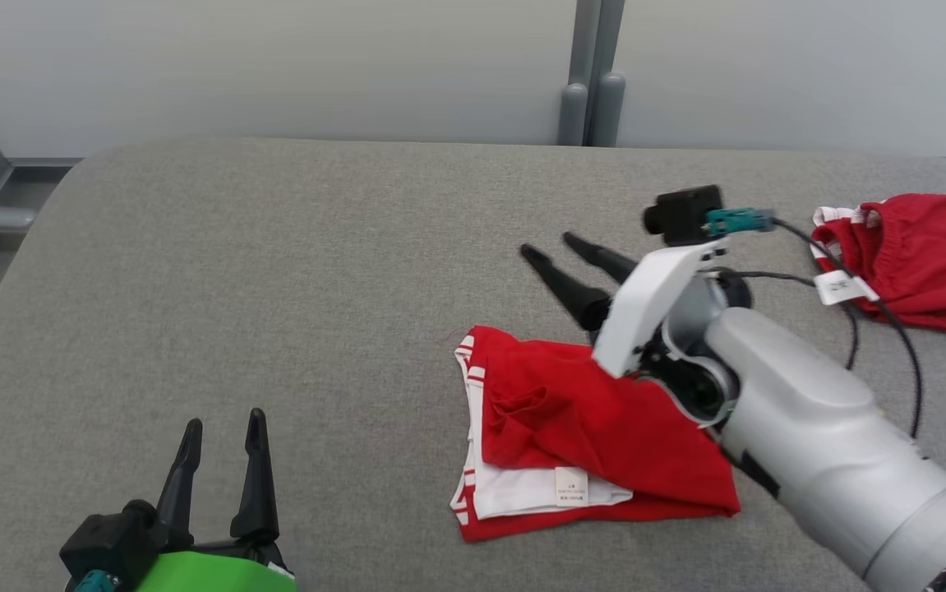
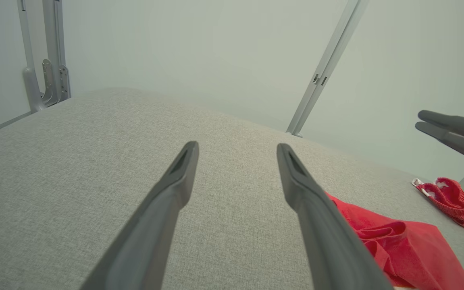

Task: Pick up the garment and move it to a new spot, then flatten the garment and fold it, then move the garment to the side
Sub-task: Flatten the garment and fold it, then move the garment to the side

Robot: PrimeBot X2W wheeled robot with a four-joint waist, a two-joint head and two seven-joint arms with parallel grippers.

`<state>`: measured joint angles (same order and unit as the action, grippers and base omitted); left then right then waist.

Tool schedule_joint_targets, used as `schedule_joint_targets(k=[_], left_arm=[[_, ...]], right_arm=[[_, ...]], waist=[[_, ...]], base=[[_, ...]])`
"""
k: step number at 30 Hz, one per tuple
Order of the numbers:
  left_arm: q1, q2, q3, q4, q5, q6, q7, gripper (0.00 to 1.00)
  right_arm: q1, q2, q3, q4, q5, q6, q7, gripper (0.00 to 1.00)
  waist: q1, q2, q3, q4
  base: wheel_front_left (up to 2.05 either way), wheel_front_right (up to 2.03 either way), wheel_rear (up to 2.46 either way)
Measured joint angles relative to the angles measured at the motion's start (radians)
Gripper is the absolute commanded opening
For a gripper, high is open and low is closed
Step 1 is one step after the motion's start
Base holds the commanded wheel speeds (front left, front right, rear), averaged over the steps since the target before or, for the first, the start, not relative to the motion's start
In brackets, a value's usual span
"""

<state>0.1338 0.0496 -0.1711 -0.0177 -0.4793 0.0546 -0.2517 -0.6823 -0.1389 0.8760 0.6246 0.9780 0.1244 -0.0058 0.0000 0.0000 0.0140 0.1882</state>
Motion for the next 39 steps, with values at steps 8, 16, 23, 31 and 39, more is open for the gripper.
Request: schedule_joint_targets(k=[8,16,23,31,39], left_arm=[[0.026,0.000,0.008,-0.026,0.003,0.007,0.000,1.00],[0.031,0.000,0.006,-0.044,0.010,0.007,0.000,1.00],[0.028,0.000,-0.019,-0.051,0.018,0.006,0.000,1.00],[0.019,0.000,-0.025,-0.048,0.020,0.006,0.000,1.00],[0.003,0.000,-0.018,-0.041,0.021,0.006,0.000,1.00]], right_arm=[[0.051,-0.153,-0.050,0.050,-0.001,0.000,-0.078,1.00],[0.178,-0.180,-0.039,0.071,0.031,0.000,-0.083,1.00],[0.232,-0.181,-0.044,0.077,0.086,0.000,-0.090,1.00],[0.257,-0.184,-0.050,0.083,0.124,0.000,-0.090,1.00],[0.257,-0.177,-0.035,0.077,0.160,0.000,-0.065,1.00]], waist=[[0.0000,0.0000,-0.005,-0.061],[0.0000,0.0000,0.014,-0.111],[0.0000,0.0000,0.063,-0.130],[0.0000,0.0001,0.094,-0.101],[0.0000,0.0000,0.116,-0.061]], base=[[0.00,0.00,0.00],[0.00,0.00,0.00],[0.00,0.00,0.00],[0.00,0.00,0.00],[0.00,0.00,0.00]])
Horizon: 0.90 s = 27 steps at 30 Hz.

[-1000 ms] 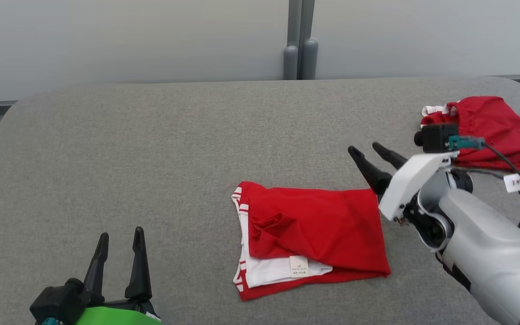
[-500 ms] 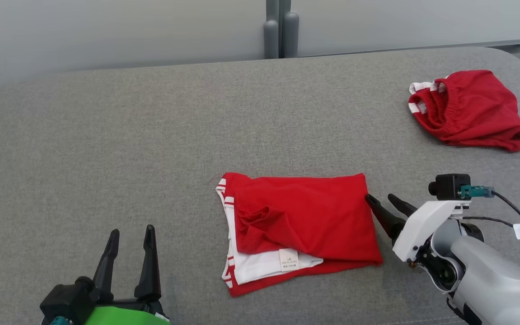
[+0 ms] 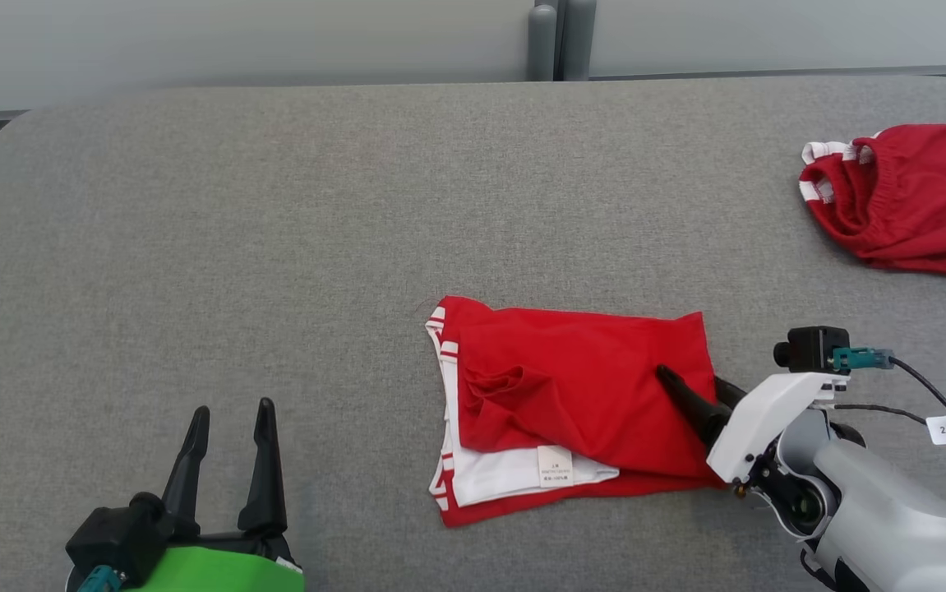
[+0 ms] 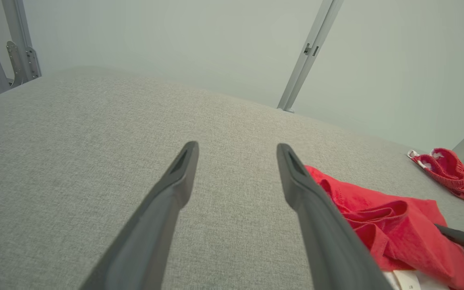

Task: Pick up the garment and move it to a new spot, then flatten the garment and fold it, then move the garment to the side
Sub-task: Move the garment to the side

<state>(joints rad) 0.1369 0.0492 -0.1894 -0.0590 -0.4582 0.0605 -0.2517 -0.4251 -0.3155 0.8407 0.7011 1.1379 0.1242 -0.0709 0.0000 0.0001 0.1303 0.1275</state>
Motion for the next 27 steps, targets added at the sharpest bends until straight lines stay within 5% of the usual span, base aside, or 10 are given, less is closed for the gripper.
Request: schedule_joint_targets(k=[2,3,4,8,9,19,27], left_arm=[[0.000,0.000,0.006,0.003,0.000,0.000,0.000,1.00],[0.000,0.000,0.007,0.004,0.000,0.000,0.000,1.00],[0.000,0.000,0.009,0.005,0.000,0.000,0.000,1.00],[0.000,0.000,0.017,0.008,0.000,0.000,0.000,1.00],[-0.001,0.000,0.020,0.009,0.000,0.000,0.000,1.00],[-0.002,-0.001,0.050,0.009,0.000,0.002,0.000,1.00],[-0.002,-0.001,0.053,0.007,0.000,0.002,0.000,1.00]], right_arm=[[0.000,0.007,0.001,-0.002,0.019,0.000,0.003,1.00],[0.000,0.008,0.001,-0.004,0.026,0.000,0.008,0.78],[0.000,0.009,0.001,-0.006,0.030,0.000,0.011,0.44],[0.000,0.009,0.005,-0.019,0.036,0.000,0.011,0.16],[0.000,0.009,0.006,-0.025,0.036,0.000,0.011,0.00],[-0.052,-0.017,0.020,-0.082,0.030,0.000,0.000,0.00],[-0.146,-0.133,0.012,-0.099,-0.016,0.000,-0.009,0.00]], waist=[[0.0000,0.0000,0.003,0.005],[0.0000,0.0000,0.004,0.007],[0.0000,0.0000,0.004,0.008],[0.0000,0.0000,0.004,0.009],[0.0000,0.0000,0.004,0.008],[0.0000,0.0000,-0.007,-0.022],[0.0000,0.0000,-0.021,-0.056]], base=[[0.00,0.00,0.00],[0.00,0.00,0.00],[0.00,0.00,0.00],[0.00,0.00,0.00],[0.00,0.00,0.00],[0.00,0.00,0.00],[0.00,0.00,0.00]])
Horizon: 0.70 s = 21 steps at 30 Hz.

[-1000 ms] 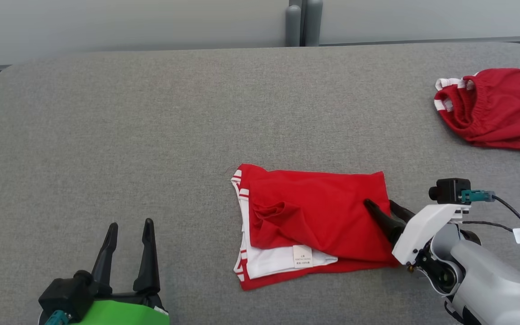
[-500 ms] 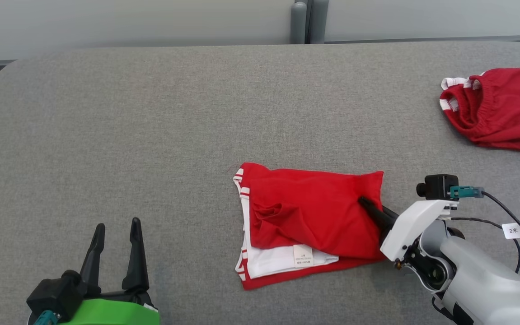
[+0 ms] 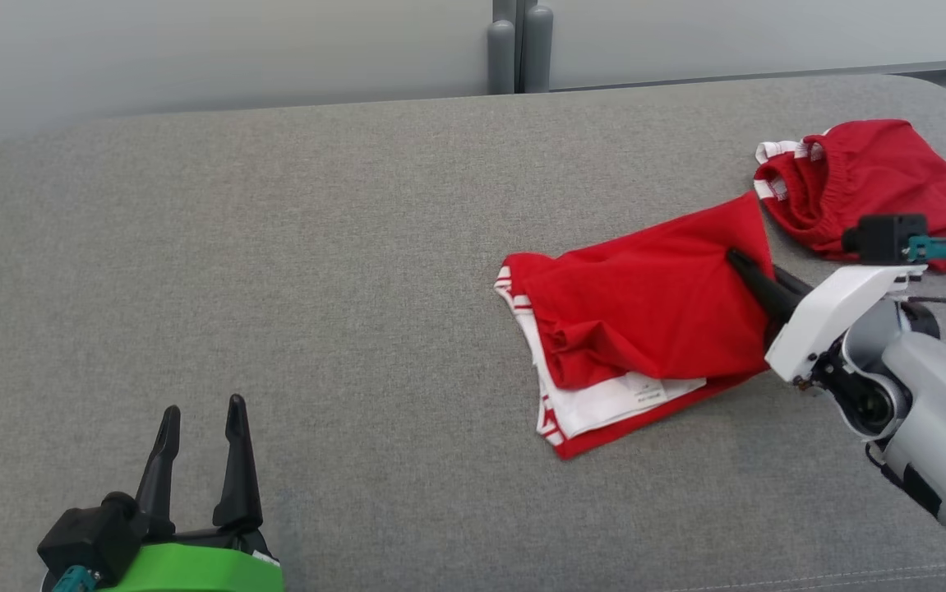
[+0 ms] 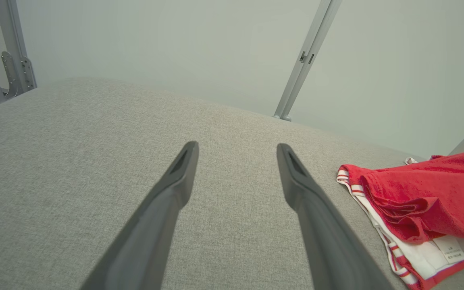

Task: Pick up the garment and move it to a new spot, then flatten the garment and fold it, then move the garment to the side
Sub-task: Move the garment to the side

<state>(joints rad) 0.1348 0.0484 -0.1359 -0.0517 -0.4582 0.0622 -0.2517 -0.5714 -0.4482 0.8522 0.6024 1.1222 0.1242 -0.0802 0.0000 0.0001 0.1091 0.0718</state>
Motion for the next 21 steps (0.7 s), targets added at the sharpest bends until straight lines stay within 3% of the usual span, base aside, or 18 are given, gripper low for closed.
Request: schedule_joint_targets(k=[6,16,21], left_arm=[[0.000,0.000,-0.008,-0.001,0.000,0.000,0.000,1.00],[0.000,0.000,-0.026,0.000,0.000,0.000,0.000,1.00],[0.000,0.000,-0.028,0.004,0.004,0.000,0.000,1.00]], right_arm=[[-0.050,-0.060,0.004,0.000,-0.039,0.000,0.003,0.00],[-0.134,-0.090,0.008,0.003,-0.059,0.000,0.043,0.00],[-0.188,-0.136,-0.013,0.035,-0.063,-0.002,0.064,0.00]], waist=[[0.0000,0.0000,-0.007,-0.019],[0.0000,0.0000,-0.007,-0.023],[0.0000,0.0000,-0.002,-0.013]], base=[[0.00,0.00,0.00],[0.00,0.00,0.00],[0.00,0.00,0.00]])
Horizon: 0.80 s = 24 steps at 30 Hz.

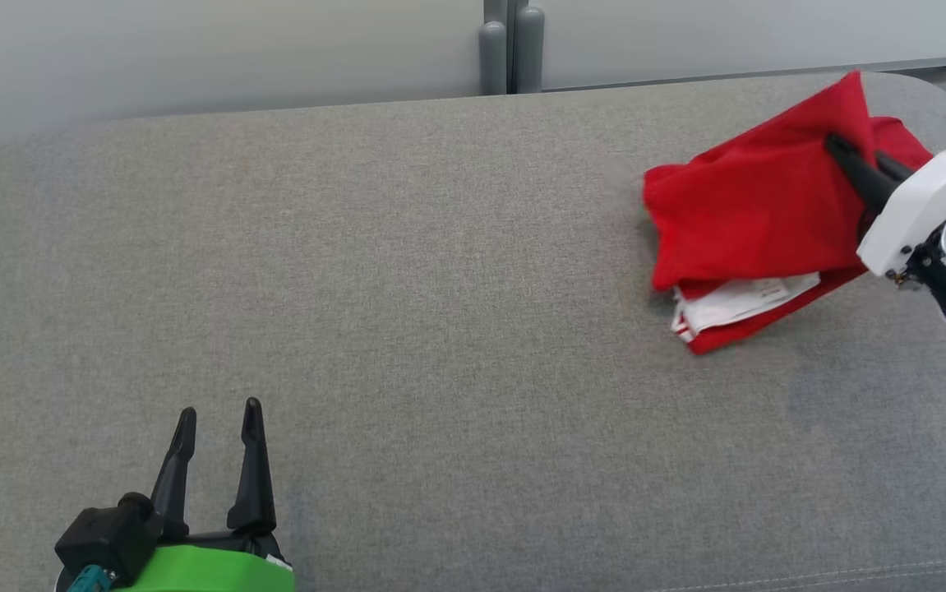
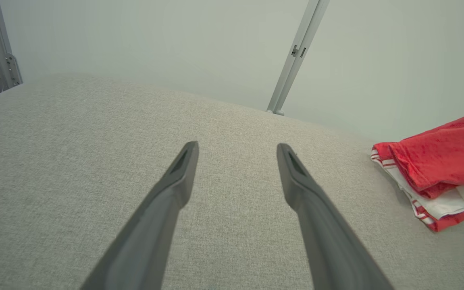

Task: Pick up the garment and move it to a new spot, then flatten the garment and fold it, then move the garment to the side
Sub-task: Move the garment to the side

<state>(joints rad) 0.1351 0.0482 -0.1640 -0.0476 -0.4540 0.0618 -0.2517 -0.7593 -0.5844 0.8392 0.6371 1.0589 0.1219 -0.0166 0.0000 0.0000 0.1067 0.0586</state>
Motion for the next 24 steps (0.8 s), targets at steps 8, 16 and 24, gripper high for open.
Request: schedule_joint_targets(k=[8,16,24], left_arm=[[0.000,0.000,-0.008,-0.001,0.002,-0.001,0.000,1.00],[-0.002,0.001,-0.024,-0.007,0.023,-0.002,0.000,1.00],[-0.034,0.006,-0.018,-0.027,0.029,-0.009,0.000,1.00]], right_arm=[[-0.094,-0.027,-0.015,0.034,-0.005,-0.011,0.060,0.00],[-0.179,-0.053,-0.018,0.067,-0.025,-0.019,0.114,0.00],[-0.232,-0.104,-0.020,0.126,-0.031,-0.037,0.169,0.00]], waist=[[0.0000,0.0000,0.014,0.011],[0.0000,0.0000,0.057,0.034],[0.0000,0.0000,0.115,0.060]], base=[[0.00,0.00,0.00],[0.00,0.00,0.00],[0.00,0.00,0.00]])
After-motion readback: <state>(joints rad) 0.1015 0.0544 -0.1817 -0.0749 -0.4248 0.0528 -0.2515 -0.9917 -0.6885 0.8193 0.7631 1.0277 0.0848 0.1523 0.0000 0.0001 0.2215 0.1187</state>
